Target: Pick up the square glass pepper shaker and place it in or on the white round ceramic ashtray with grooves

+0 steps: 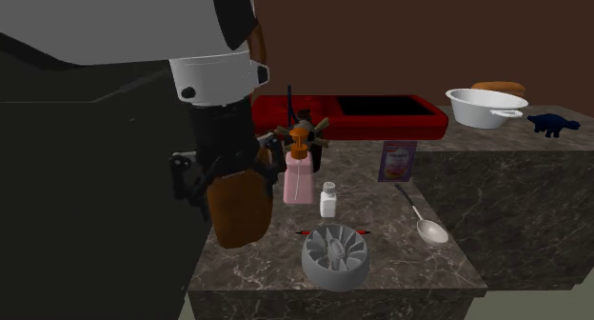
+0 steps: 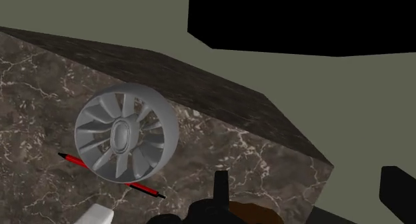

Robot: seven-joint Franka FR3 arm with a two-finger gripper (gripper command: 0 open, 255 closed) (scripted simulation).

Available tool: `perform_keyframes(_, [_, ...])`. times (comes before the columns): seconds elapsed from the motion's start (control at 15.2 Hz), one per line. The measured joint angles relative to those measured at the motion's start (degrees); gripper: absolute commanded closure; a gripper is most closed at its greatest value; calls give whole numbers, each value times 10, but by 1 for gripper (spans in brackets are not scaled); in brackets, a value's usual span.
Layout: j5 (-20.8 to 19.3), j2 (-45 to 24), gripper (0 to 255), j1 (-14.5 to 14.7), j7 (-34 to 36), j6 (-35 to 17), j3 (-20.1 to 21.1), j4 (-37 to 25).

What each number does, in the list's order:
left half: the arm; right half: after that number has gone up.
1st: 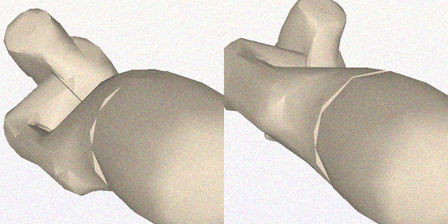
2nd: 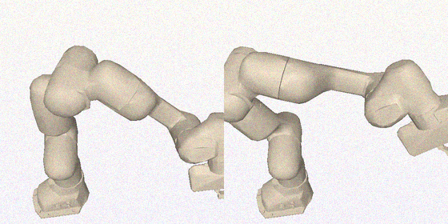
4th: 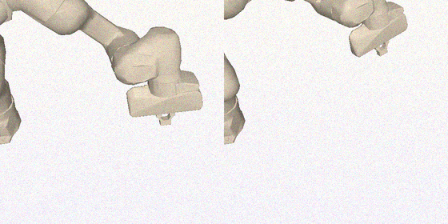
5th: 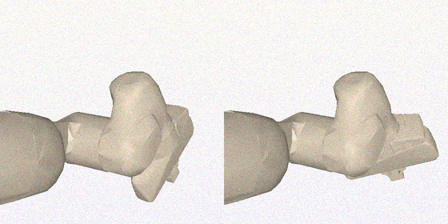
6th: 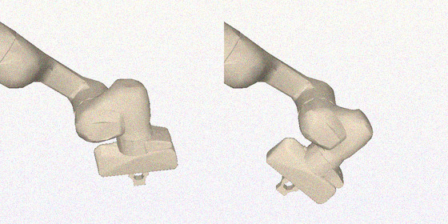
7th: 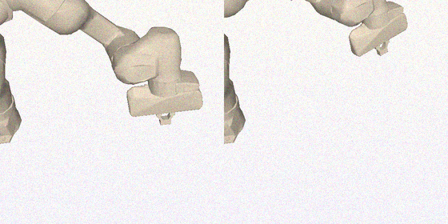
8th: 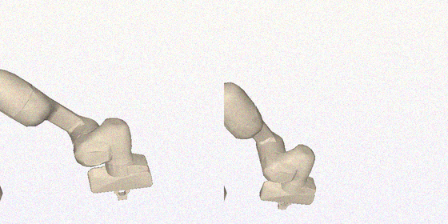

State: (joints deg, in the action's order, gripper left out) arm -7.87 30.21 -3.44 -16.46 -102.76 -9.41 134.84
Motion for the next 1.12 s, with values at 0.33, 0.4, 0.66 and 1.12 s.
perform_keyframes(0.33, [-4,-82,0,-9,-50,-67,-43,-32])
perform_keyframes(0.4, [-3,-101,0,-11,-63,-82,-53,-39])
perform_keyframes(0.66, [13,-179,0,-16,-110,-123,-85,-87])
perform_keyframes(1.12, [73,-323,0,-34,-202,-173,-125,-194])
